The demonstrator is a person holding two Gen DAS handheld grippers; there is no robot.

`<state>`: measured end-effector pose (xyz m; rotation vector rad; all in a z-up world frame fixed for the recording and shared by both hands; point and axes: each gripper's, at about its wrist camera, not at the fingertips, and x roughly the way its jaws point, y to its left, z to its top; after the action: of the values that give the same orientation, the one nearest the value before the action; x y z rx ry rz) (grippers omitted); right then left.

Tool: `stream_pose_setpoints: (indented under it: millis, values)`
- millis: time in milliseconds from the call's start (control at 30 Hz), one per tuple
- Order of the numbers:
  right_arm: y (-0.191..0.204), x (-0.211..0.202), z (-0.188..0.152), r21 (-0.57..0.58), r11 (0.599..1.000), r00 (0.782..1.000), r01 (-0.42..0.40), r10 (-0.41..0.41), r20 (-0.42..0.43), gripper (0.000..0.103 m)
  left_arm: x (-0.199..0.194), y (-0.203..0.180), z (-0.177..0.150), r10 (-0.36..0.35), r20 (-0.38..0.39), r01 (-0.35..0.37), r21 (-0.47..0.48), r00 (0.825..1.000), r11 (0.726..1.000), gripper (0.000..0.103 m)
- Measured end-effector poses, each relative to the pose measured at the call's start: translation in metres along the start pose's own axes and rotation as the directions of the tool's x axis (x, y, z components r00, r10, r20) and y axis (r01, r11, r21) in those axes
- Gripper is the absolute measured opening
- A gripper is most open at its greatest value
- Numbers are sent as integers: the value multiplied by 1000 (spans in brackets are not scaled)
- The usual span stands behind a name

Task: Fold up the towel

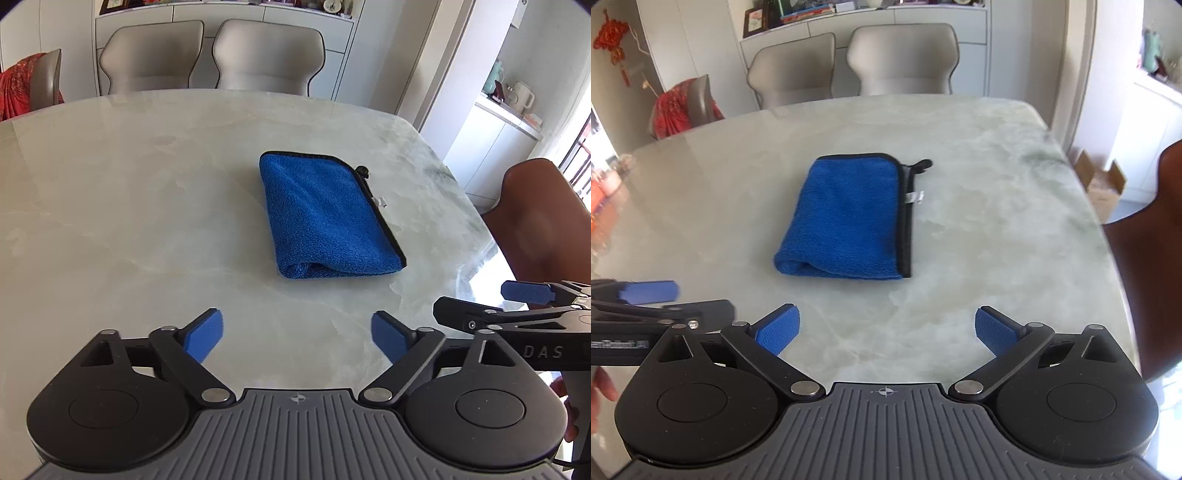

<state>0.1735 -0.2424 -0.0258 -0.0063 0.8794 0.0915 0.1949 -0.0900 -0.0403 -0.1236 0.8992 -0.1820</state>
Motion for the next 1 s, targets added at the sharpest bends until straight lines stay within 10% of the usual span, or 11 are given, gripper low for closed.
stream_pose_setpoints:
  millis: [1000]
  values:
    - [16, -62, -32, -19, 989, 987, 147, -145, 66, 102, -56, -10, -30, 115, 45, -117, 33, 992, 993, 100]
